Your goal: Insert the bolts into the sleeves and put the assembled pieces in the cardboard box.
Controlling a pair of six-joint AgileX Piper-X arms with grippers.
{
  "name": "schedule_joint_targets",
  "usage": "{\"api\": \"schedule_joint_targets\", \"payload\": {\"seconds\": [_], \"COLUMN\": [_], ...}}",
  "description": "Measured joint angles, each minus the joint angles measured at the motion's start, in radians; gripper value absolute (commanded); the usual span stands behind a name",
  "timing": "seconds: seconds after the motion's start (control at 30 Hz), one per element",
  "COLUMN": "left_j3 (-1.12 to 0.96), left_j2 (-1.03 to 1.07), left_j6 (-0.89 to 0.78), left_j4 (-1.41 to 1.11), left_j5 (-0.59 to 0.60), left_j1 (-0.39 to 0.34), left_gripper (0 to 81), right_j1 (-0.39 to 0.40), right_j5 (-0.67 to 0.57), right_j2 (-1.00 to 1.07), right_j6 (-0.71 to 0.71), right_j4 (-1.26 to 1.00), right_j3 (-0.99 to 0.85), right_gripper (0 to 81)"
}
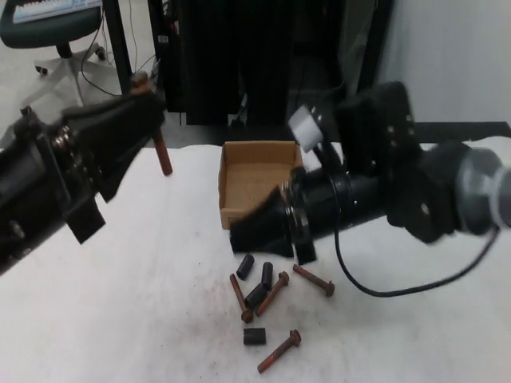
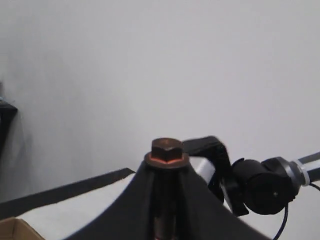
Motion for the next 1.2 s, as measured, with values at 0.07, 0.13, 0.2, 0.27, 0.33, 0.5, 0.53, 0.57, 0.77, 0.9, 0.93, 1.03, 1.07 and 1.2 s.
{"api": "schedule_joint_targets", "payload": {"seconds": [0.07,0.13,0.2,0.27,0.33,0.5,0.53,0.57,0.77,0.9,0.93,1.03,1.07,1.2], "left_j3": [0.000,0.000,0.000,-0.005,-0.009,-0.054,-0.064,-0.071,-0.091,-0.093,-0.094,-0.093,-0.093,-0.095], "left_j2": [0.010,0.015,0.014,0.014,0.014,0.045,0.061,0.074,0.135,0.139,0.139,0.141,0.142,0.167], "left_j6": [-0.003,-0.002,0.005,0.021,0.039,0.147,0.160,0.166,0.186,0.198,0.199,0.209,0.213,0.217], "left_j4": [0.000,0.000,0.000,0.000,0.000,-0.008,-0.008,-0.008,-0.008,-0.023,-0.023,-0.028,-0.030,-0.029], "left_j5": [0.016,0.023,0.025,0.027,0.027,0.006,0.002,0.003,-0.005,-0.005,-0.005,-0.005,-0.005,-0.005], "left_j1": [0.000,-0.003,-0.021,-0.049,-0.064,-0.141,-0.154,-0.163,-0.192,-0.195,-0.195,-0.195,-0.195,-0.196], "left_gripper": [0.3,0.3,0.3,0.3,0.3,0.3,0.3,0.3,0.3,0.3,0.3,0.3,0.3,0.3], "right_j1": [0.012,0.021,0.026,0.030,0.034,0.066,0.069,0.079,0.161,0.161,0.161,0.161,0.161,0.161], "right_j5": [0.128,0.251,0.400,0.458,0.478,0.477,0.477,0.477,0.472,0.470,0.470,0.452,0.448,0.442], "right_j2": [-0.051,-0.093,-0.130,-0.157,-0.169,-0.171,-0.171,-0.171,-0.171,-0.171,-0.171,-0.171,-0.171,-0.171], "right_j6": [0.074,0.157,0.323,0.393,0.426,0.459,0.459,0.459,0.419,0.420,0.420,0.423,0.423,0.425], "right_j4": [-0.176,-0.344,-0.631,-0.815,-0.924,-0.973,-0.973,-0.971,-0.972,-0.972,-0.972,-0.972,-0.972,-0.972], "right_j3": [0.052,0.100,0.175,0.226,0.271,0.361,0.364,0.378,0.440,0.446,0.446,0.446,0.446,0.446], "right_gripper": [0.8,0.8,0.8,0.8,0.8,0.8,0.8,0.8,0.8,0.8,0.8,0.8,0.8,0.8]}}
